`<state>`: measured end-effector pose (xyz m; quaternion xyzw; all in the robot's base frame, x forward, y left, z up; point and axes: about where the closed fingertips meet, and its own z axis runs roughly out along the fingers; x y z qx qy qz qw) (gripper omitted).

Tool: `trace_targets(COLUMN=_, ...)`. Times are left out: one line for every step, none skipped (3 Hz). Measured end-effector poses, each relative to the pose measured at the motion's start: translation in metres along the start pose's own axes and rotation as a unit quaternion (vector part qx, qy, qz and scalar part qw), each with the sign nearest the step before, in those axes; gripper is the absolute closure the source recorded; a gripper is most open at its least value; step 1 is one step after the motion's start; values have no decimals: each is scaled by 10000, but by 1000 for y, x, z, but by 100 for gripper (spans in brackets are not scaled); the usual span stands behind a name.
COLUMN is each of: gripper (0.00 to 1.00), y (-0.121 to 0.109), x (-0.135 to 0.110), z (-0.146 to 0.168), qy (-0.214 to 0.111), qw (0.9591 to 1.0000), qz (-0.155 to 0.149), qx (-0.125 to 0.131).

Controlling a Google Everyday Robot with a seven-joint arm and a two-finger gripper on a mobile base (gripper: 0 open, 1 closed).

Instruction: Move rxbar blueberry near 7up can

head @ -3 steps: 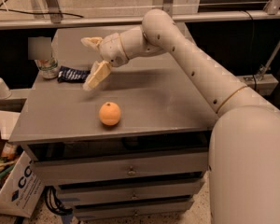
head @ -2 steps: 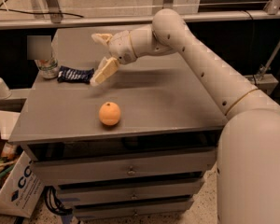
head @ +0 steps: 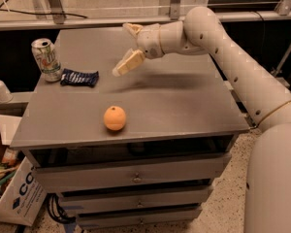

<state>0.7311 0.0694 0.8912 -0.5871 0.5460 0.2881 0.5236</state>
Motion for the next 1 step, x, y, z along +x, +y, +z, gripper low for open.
trace_targets(gripper=0, y=0, x=0, z=0, qy=-1, qw=10000, qz=0, qx=-2)
